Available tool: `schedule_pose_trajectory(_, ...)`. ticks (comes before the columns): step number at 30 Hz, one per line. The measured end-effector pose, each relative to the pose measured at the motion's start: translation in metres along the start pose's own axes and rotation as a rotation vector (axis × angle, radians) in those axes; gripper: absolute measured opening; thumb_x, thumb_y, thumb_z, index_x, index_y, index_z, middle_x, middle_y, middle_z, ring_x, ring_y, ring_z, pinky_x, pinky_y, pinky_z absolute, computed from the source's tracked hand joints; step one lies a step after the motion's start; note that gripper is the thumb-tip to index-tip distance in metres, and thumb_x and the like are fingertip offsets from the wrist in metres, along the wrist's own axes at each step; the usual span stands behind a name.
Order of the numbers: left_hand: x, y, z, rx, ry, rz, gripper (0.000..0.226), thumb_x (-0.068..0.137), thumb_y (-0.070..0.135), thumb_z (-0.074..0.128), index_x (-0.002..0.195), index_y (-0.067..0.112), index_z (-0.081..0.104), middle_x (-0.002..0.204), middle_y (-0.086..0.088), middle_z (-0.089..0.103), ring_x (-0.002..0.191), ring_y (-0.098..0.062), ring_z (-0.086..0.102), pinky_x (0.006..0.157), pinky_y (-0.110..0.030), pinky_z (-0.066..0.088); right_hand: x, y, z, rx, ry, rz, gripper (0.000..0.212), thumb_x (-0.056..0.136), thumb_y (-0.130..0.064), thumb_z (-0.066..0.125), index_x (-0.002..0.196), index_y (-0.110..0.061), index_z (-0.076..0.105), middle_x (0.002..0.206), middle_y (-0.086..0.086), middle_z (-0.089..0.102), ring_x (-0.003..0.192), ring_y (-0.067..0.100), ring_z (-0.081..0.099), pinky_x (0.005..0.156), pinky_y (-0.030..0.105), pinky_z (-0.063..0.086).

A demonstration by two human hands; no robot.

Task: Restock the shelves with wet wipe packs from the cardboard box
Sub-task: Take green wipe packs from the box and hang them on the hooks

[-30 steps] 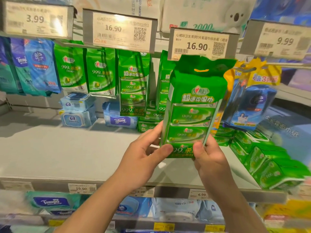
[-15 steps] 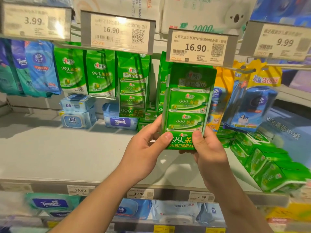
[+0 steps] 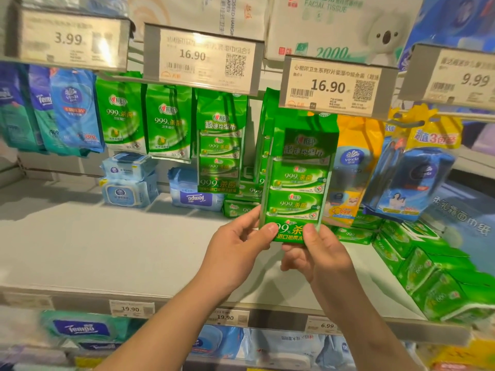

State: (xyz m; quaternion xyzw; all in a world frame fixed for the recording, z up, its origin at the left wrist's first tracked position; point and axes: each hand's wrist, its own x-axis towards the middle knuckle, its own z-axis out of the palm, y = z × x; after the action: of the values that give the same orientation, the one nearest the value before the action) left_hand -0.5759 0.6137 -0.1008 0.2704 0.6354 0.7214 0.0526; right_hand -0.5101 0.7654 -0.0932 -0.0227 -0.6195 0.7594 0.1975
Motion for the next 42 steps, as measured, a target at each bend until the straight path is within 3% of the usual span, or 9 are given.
schedule_pose_trajectory(6,0.023,0.010,0.001,-0.087,0.013,-0.036,0.018,0.101,0.026,0.064,0.114,0.025,0.077,0.112,-0.034,0.063,0.084,-0.019,0.057,0.099,-0.053,0.052,0.025,-0.005,0.020,0.068,0.092,0.044,0.031,0.104,-0.032,0.047,0.105,-0.004,0.060,0.070,0.014,0.063,0.053,0.021,0.059,0.055,0.035,0.056)
schedule_pose_trajectory(12,0.054,0.006,-0.001,-0.108,0.102,-0.168,0.043,0.094,0.039,0.069,0.104,-0.002,0.070,0.089,-0.015,0.069,0.082,-0.021,0.058,0.086,-0.044,0.053,0.049,-0.009,0.037,0.133,0.178,0.095,0.034,0.107,-0.033,0.046,0.100,-0.003,0.060,0.067,0.012,0.059,0.052,0.018,0.060,0.052,0.031,0.057)
schedule_pose_trajectory(14,0.060,0.007,-0.002,-0.084,0.101,-0.215,0.037,0.097,0.039,0.067,0.104,0.003,0.072,0.093,-0.015,0.074,0.084,-0.021,0.062,0.089,-0.045,0.057,0.054,-0.008,0.039,0.154,0.212,0.116,0.033,0.108,-0.033,0.047,0.104,-0.002,0.058,0.070,0.013,0.057,0.053,0.017,0.061,0.052,0.030,0.057)
schedule_pose_trajectory(21,0.054,0.005,-0.003,0.026,0.055,-0.306,0.026,0.105,0.039,0.054,0.121,0.026,0.070,0.115,0.000,0.076,0.113,-0.025,0.070,0.100,-0.051,0.055,0.056,0.000,0.040,0.295,0.242,0.236,0.037,0.107,-0.036,0.050,0.106,-0.001,0.060,0.079,0.014,0.062,0.061,0.018,0.068,0.059,0.031,0.061)
schedule_pose_trajectory(25,0.042,0.006,-0.003,0.062,0.055,-0.335,0.051,0.104,0.039,0.057,0.152,0.031,0.044,0.133,0.009,0.068,0.116,-0.013,0.067,0.101,-0.044,0.056,0.051,0.000,0.039,0.387,0.248,0.289,0.037,0.106,-0.037,0.052,0.108,0.000,0.056,0.093,0.018,0.063,0.079,0.027,0.068,0.070,0.038,0.059)
schedule_pose_trajectory(29,0.023,0.010,-0.006,0.125,0.063,-0.362,0.064,0.102,0.043,0.058,0.160,0.026,0.034,0.147,0.010,0.057,0.114,-0.012,0.064,0.103,-0.040,0.054,0.041,0.001,0.036,0.389,0.251,0.328,0.030,0.107,-0.031,0.051,0.119,-0.004,0.051,0.094,0.019,0.063,0.078,0.029,0.067,0.068,0.039,0.058)
schedule_pose_trajectory(34,-0.017,0.019,-0.017,0.356,0.116,-0.323,0.060,0.099,0.053,0.057,0.154,0.033,0.044,0.147,0.015,0.055,0.129,-0.008,0.056,0.116,-0.035,0.040,0.014,0.013,0.037,0.166,0.160,0.304,0.021,0.106,-0.025,0.052,0.113,-0.006,0.059,0.083,0.016,0.065,0.066,0.027,0.066,0.068,0.040,0.057)
schedule_pose_trajectory(38,-0.055,0.027,-0.037,0.547,0.160,-0.267,0.055,0.102,0.051,0.051,0.154,0.032,0.045,0.150,0.017,0.051,0.137,-0.002,0.046,0.117,-0.025,0.030,-0.010,0.027,0.047,-0.287,0.075,0.204,0.017,0.103,-0.035,0.054,0.105,-0.023,0.067,0.089,0.001,0.074,0.078,0.019,0.071,0.078,0.038,0.054)
schedule_pose_trajectory(42,-0.101,0.030,-0.076,0.729,0.186,-0.246,0.082,0.090,0.079,0.031,0.158,0.034,0.037,0.159,0.010,0.044,0.148,-0.010,0.034,0.126,-0.038,0.023,-0.033,0.042,0.064,-0.719,-0.087,0.014,0.015,0.101,-0.040,0.054,0.105,-0.040,0.069,0.106,-0.014,0.074,0.103,0.014,0.066,0.094,0.028,0.047)
